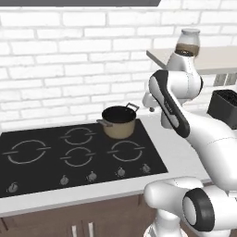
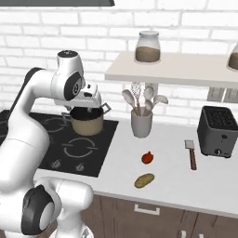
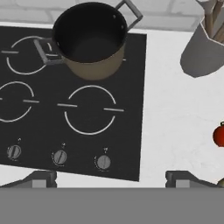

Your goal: Put the potato and tomato in the pot. Retrieve the spatula and lightly stir the vegetables in the pot.

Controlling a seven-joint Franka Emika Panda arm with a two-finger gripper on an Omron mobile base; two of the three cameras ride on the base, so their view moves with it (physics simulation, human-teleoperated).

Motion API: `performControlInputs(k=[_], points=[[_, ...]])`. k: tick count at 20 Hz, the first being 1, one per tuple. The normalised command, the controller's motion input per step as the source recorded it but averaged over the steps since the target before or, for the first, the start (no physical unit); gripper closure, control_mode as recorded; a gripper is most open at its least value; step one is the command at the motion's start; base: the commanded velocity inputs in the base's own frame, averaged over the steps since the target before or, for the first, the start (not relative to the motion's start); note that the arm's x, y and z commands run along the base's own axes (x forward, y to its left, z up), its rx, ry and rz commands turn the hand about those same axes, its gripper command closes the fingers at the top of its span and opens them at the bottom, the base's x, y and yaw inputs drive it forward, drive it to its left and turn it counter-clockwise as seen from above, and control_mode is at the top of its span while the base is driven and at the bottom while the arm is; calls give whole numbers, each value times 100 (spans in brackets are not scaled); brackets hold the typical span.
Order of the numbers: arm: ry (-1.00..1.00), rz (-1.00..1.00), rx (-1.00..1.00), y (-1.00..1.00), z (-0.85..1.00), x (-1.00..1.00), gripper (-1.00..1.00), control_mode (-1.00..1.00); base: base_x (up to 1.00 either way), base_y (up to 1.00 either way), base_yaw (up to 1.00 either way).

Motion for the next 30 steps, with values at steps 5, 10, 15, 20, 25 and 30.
performControlInputs(k=[5, 10, 15, 20, 25, 30], points=[[0, 0, 0, 0, 0, 0, -100, 100, 21, -43, 0], [0, 0, 0, 0, 0, 0, -100, 100, 72, -8, 0], [-1, 0, 0, -2, 0, -5, -100, -100, 16, 0, 0], [-1, -7, 0, -55, -8, -36, -100, -100, 0, 0, 0], [0, -11, 0, -90, -44, -21, -100, -100, 0, 0, 0], [0, -13, 0, -99, -74, 6, -100, -100, 0, 0, 0]])
